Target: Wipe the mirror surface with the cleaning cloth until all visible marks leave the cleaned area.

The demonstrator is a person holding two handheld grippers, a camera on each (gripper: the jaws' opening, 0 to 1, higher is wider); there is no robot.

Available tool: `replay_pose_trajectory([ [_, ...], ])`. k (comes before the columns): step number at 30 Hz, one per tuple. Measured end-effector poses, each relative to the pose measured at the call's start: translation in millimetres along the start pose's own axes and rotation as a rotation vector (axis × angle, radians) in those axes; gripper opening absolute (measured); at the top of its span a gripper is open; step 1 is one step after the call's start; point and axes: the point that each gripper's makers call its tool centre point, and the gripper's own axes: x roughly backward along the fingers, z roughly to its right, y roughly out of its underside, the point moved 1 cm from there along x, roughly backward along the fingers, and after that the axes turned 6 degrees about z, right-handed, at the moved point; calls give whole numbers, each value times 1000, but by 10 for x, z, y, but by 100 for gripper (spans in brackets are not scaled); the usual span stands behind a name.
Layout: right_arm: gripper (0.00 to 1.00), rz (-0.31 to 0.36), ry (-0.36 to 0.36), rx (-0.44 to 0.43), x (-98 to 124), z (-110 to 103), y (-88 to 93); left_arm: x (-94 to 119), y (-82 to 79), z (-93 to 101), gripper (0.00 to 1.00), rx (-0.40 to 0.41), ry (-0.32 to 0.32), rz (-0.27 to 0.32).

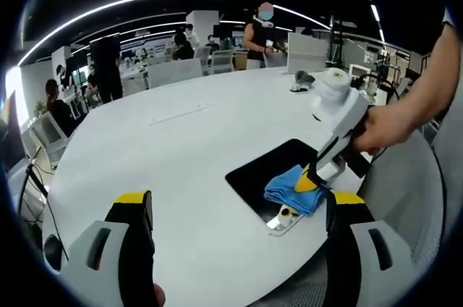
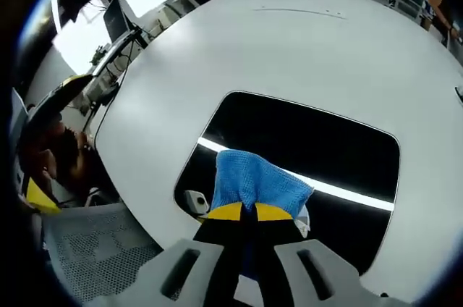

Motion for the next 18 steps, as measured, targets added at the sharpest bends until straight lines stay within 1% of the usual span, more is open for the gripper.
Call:
replay_pose_trajectory([
  [5,0,-8,-7,17,23,-26,49,4,1,24,99,-1,3,2],
  [11,0,-14,-13,12,46,-40,92,-22,-15,57,99,-3,11,8],
  [18,0,-26,-27,13,59,-49,125,-46,-37,48,99,-6,17,12],
])
